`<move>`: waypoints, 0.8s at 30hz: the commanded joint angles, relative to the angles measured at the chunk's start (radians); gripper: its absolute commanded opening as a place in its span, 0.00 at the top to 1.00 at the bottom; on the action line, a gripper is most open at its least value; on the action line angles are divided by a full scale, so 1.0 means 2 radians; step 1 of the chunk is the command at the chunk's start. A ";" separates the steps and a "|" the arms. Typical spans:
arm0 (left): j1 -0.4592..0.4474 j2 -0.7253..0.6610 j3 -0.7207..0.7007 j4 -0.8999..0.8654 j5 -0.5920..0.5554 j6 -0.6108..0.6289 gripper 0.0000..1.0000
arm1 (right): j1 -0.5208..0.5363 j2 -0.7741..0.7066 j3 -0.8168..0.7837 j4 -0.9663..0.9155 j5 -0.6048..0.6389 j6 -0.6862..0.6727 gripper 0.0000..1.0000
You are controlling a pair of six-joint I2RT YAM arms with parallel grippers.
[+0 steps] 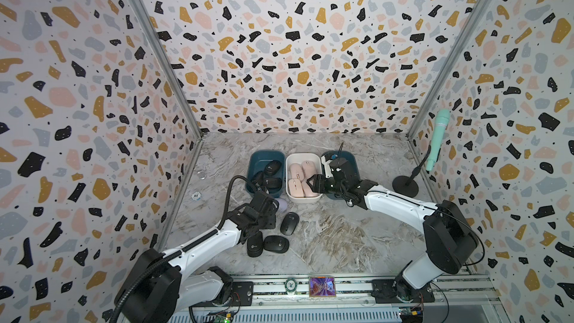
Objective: Place the mice by color into the storage box
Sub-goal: Pick up the mouse from the center of the board.
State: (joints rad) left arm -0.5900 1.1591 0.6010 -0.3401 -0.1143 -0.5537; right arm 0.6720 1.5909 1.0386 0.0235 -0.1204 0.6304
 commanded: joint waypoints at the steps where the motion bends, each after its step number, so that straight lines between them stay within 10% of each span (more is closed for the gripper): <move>1: 0.003 -0.030 0.025 -0.032 -0.006 0.008 1.00 | -0.003 -0.002 -0.003 0.005 -0.001 0.005 0.33; 10: 0.016 -0.035 0.103 -0.021 -0.049 0.014 1.00 | -0.003 -0.001 -0.002 0.009 -0.007 0.006 0.33; 24: 0.111 0.231 0.291 -0.008 -0.029 0.117 1.00 | -0.003 -0.022 -0.022 0.004 -0.004 0.011 0.33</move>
State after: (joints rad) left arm -0.3748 1.5661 1.1103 -0.3664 -0.1692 -0.3901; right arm 0.6712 1.5906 1.0069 0.0372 -0.1280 0.6453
